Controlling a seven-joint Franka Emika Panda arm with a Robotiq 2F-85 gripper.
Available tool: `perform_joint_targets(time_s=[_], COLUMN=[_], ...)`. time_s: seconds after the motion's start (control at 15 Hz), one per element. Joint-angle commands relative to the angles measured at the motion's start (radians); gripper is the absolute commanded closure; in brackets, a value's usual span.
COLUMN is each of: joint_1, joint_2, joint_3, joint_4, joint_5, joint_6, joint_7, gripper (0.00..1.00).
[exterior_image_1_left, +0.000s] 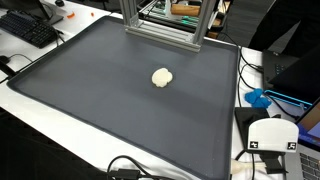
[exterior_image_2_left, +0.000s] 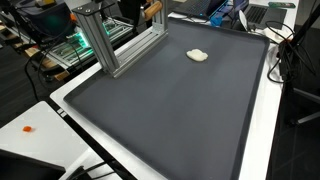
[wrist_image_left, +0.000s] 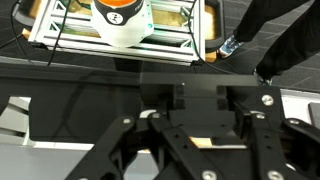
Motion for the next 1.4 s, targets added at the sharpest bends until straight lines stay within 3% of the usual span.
perform_joint_targets(time_s=[0.0, 0.6, 0.67, 0.87, 1.33], joint_1=[0.006, 0.015, 0.015, 0.013, 0.01], joint_2=[-0.03, -0.023, -0.021, -0.025, -0.06], joint_3=[0.01, 0.028, 0.028, 0.025, 0.021], joint_4=[-0.056, -0.074, -0.072, -0.064, -0.001], joint_5=[0.014, -0.007, -0.003, 0.005, -0.025], joint_6=[0.014, 0.025, 0.026, 0.037, 0.04], joint_7=[0.015, 0.028, 0.028, 0.019, -0.013], gripper=[0.65, 0.62, 0.15, 0.01, 0.0])
